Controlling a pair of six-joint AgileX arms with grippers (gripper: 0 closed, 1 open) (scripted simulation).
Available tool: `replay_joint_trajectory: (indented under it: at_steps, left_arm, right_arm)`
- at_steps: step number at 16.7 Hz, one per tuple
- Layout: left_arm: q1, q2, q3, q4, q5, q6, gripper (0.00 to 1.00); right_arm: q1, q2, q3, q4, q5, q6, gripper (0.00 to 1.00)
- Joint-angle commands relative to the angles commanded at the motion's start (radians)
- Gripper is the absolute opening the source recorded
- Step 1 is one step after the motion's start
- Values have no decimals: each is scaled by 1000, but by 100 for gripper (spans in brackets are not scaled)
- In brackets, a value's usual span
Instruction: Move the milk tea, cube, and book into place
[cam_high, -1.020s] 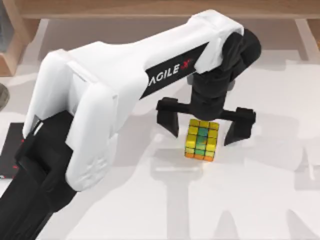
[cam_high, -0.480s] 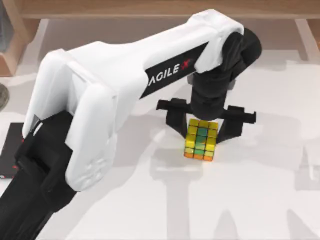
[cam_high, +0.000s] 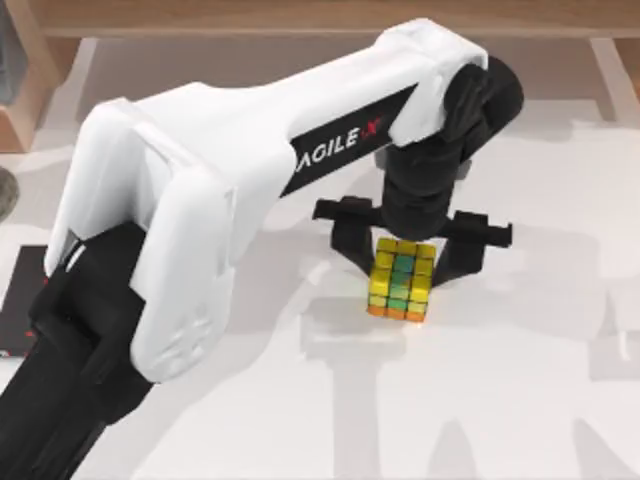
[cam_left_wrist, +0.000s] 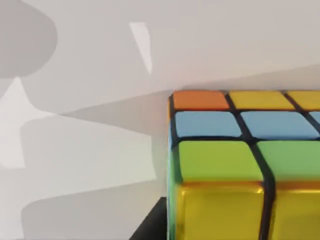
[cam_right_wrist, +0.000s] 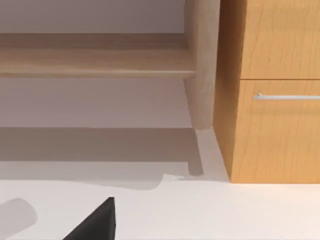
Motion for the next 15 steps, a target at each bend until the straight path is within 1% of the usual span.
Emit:
replay_joint_trajectory:
  at_steps: [6,11,15]
  left_arm:
    - [1,2,4,-4,0,2,0]
    - [1,11,126,-117,0,1,0]
    - [2,10,134,-125,0,3,0]
  right_arm:
    - [0,0,0,0,0,0,100]
    - [0,0,0,0,0,0,100]
    - [0,0,0,0,0,0,100]
